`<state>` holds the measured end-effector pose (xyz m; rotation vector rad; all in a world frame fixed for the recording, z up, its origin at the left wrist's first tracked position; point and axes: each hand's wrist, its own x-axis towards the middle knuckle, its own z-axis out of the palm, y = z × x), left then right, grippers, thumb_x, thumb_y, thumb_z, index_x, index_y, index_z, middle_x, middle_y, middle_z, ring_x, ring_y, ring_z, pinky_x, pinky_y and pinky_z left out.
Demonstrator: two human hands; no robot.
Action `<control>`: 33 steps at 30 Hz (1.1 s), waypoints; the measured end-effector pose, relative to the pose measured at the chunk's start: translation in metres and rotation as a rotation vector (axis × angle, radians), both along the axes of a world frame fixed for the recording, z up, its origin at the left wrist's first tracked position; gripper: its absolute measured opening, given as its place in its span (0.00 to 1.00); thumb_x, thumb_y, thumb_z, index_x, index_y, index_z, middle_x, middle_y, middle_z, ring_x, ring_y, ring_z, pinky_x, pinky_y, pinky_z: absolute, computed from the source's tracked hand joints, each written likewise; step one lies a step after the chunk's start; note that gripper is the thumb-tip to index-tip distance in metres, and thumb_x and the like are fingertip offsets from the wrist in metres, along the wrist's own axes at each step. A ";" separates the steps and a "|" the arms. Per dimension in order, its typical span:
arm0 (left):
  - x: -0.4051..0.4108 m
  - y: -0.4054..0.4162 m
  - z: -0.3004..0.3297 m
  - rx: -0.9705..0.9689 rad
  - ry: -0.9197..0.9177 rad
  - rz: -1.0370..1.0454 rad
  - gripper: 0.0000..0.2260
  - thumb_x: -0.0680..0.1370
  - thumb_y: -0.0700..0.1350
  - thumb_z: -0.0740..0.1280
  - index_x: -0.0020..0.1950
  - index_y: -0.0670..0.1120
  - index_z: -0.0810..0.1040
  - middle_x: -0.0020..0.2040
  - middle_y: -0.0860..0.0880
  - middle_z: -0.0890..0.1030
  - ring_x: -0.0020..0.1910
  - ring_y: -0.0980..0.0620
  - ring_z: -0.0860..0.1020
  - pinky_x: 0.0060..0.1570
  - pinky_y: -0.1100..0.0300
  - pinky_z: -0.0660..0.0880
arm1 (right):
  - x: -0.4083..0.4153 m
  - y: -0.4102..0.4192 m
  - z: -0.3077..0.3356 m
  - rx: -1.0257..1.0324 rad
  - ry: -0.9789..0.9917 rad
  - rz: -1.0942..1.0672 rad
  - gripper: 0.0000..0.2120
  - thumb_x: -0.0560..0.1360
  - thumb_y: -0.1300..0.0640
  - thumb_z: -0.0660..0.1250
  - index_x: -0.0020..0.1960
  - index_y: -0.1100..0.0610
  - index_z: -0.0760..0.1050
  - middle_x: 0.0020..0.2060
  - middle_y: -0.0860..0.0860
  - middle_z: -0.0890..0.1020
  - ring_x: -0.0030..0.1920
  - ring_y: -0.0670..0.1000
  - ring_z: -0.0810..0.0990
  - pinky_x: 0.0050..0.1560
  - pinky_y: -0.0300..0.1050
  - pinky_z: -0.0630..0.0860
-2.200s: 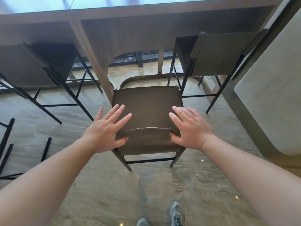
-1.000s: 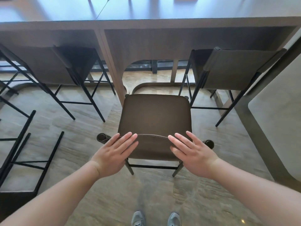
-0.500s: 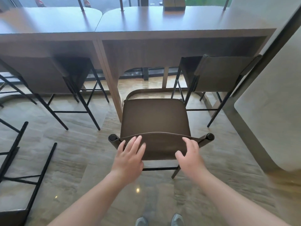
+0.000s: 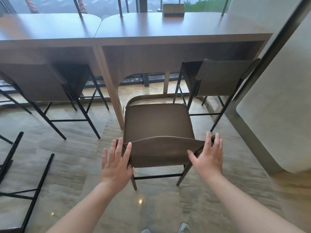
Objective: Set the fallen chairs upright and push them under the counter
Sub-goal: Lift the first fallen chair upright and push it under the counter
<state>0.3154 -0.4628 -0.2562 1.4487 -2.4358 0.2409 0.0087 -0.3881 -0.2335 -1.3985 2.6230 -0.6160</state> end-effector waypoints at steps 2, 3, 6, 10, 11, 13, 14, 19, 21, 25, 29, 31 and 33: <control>0.005 -0.010 -0.011 -0.070 -0.066 -0.044 0.43 0.67 0.47 0.77 0.76 0.45 0.58 0.77 0.37 0.57 0.76 0.36 0.55 0.73 0.36 0.54 | -0.013 -0.001 -0.010 0.127 0.155 0.094 0.46 0.73 0.36 0.65 0.80 0.52 0.45 0.78 0.60 0.45 0.77 0.64 0.43 0.74 0.64 0.48; 0.009 -0.013 -0.018 -0.109 -0.080 -0.066 0.39 0.70 0.48 0.73 0.77 0.45 0.58 0.77 0.37 0.57 0.77 0.36 0.54 0.73 0.37 0.51 | -0.019 -0.002 -0.014 0.152 0.216 0.127 0.44 0.75 0.34 0.60 0.79 0.51 0.43 0.78 0.58 0.43 0.78 0.62 0.41 0.75 0.65 0.46; 0.016 -0.025 -0.031 -0.146 -0.118 -0.099 0.31 0.74 0.51 0.57 0.76 0.45 0.59 0.77 0.38 0.56 0.76 0.35 0.54 0.74 0.39 0.46 | -0.037 -0.011 -0.018 0.146 0.344 0.209 0.39 0.75 0.33 0.47 0.78 0.52 0.45 0.78 0.59 0.46 0.78 0.61 0.43 0.74 0.66 0.45; 0.011 -0.045 -0.040 -0.262 -0.110 -0.144 0.27 0.75 0.54 0.60 0.73 0.46 0.66 0.74 0.39 0.63 0.71 0.32 0.61 0.74 0.39 0.51 | -0.055 -0.022 -0.026 0.055 0.473 0.309 0.35 0.75 0.36 0.52 0.76 0.55 0.58 0.76 0.61 0.56 0.76 0.66 0.54 0.74 0.67 0.47; 0.008 -0.051 -0.041 -0.300 -0.093 -0.153 0.27 0.75 0.54 0.61 0.72 0.47 0.67 0.73 0.39 0.64 0.70 0.32 0.62 0.73 0.38 0.54 | -0.057 -0.024 -0.029 0.026 0.500 0.314 0.35 0.75 0.36 0.53 0.75 0.55 0.59 0.76 0.61 0.57 0.75 0.67 0.54 0.74 0.67 0.46; 0.003 -0.062 -0.041 -0.359 -0.055 -0.158 0.26 0.74 0.55 0.64 0.70 0.47 0.70 0.71 0.39 0.65 0.68 0.32 0.63 0.70 0.35 0.60 | -0.060 -0.029 -0.030 -0.016 0.526 0.316 0.35 0.75 0.37 0.54 0.75 0.56 0.59 0.75 0.62 0.57 0.75 0.67 0.54 0.75 0.65 0.43; 0.001 -0.067 -0.041 -0.379 -0.038 -0.153 0.26 0.74 0.56 0.65 0.70 0.47 0.70 0.71 0.39 0.66 0.68 0.32 0.63 0.69 0.34 0.61 | -0.061 -0.033 -0.029 -0.025 0.529 0.321 0.35 0.75 0.37 0.54 0.75 0.55 0.59 0.75 0.62 0.57 0.75 0.67 0.54 0.75 0.65 0.42; -0.009 -0.094 -0.034 -0.402 0.004 -0.088 0.28 0.76 0.60 0.64 0.71 0.47 0.69 0.72 0.38 0.65 0.70 0.32 0.62 0.69 0.33 0.62 | -0.066 -0.059 -0.018 -0.059 0.555 0.345 0.34 0.75 0.39 0.58 0.76 0.54 0.58 0.75 0.61 0.57 0.75 0.67 0.55 0.74 0.67 0.45; -0.013 -0.107 -0.027 -0.397 0.008 -0.086 0.28 0.76 0.60 0.63 0.72 0.47 0.68 0.73 0.38 0.64 0.71 0.31 0.61 0.69 0.33 0.61 | -0.069 -0.072 -0.014 -0.088 0.559 0.333 0.35 0.75 0.41 0.66 0.75 0.54 0.59 0.75 0.61 0.58 0.75 0.67 0.55 0.73 0.67 0.46; -0.019 -0.138 -0.014 -0.375 0.000 -0.101 0.29 0.77 0.61 0.62 0.73 0.47 0.67 0.74 0.38 0.62 0.72 0.31 0.59 0.70 0.34 0.61 | -0.077 -0.100 -0.002 -0.077 0.560 0.331 0.39 0.71 0.42 0.71 0.75 0.54 0.60 0.75 0.61 0.59 0.75 0.66 0.56 0.72 0.70 0.52; -0.029 -0.168 0.003 -0.349 -0.045 -0.066 0.31 0.76 0.62 0.61 0.74 0.47 0.66 0.74 0.38 0.61 0.72 0.31 0.58 0.70 0.34 0.59 | -0.085 -0.131 0.012 -0.048 0.577 0.320 0.40 0.70 0.40 0.71 0.75 0.53 0.59 0.75 0.60 0.59 0.75 0.66 0.55 0.71 0.71 0.53; -0.033 -0.182 0.014 -0.328 -0.087 -0.052 0.32 0.75 0.63 0.61 0.75 0.47 0.64 0.74 0.37 0.61 0.72 0.31 0.58 0.69 0.33 0.57 | -0.087 -0.148 0.020 -0.032 0.595 0.316 0.41 0.70 0.39 0.70 0.76 0.54 0.58 0.75 0.60 0.59 0.75 0.65 0.54 0.71 0.71 0.52; -0.036 -0.198 0.027 -0.329 -0.121 -0.043 0.32 0.76 0.64 0.60 0.75 0.47 0.64 0.75 0.37 0.61 0.72 0.31 0.59 0.69 0.33 0.57 | -0.090 -0.164 0.027 -0.035 0.606 0.319 0.42 0.70 0.39 0.70 0.76 0.54 0.57 0.75 0.60 0.59 0.76 0.65 0.54 0.71 0.70 0.51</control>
